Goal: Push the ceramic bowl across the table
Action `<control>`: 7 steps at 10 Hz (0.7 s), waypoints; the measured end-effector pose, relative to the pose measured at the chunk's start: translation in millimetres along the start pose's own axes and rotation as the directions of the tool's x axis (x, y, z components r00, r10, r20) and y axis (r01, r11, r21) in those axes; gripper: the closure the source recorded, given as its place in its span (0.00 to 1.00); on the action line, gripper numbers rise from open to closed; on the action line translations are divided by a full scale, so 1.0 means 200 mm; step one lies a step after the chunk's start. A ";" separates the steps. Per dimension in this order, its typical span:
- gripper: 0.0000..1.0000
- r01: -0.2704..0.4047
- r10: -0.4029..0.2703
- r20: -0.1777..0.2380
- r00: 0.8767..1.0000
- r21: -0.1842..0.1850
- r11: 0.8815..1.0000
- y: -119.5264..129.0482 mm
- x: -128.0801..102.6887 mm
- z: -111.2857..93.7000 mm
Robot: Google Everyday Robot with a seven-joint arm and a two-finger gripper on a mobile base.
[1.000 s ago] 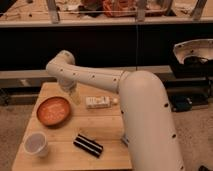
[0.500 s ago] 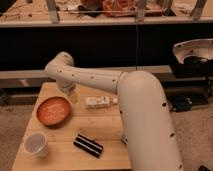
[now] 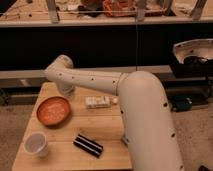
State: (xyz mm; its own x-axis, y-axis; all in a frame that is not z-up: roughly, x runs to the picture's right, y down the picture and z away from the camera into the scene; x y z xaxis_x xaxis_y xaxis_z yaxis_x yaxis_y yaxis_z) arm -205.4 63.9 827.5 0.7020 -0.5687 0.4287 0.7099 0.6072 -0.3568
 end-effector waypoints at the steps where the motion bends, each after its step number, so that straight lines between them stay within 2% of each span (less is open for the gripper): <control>1: 0.92 0.019 -0.019 0.004 1.000 0.000 1.000 0.00 -0.04 0.00; 3: 0.96 0.057 -0.057 0.011 0.998 -0.001 0.998 0.00 -0.13 0.02; 7: 0.96 0.115 -0.115 0.027 0.993 -0.014 0.993 0.05 -0.19 0.08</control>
State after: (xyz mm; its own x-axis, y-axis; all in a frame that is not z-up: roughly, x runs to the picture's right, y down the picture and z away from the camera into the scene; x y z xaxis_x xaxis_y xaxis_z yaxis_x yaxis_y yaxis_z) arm -226.1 100.3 820.2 0.6139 -0.6195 0.4892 0.7868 0.5299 -0.3164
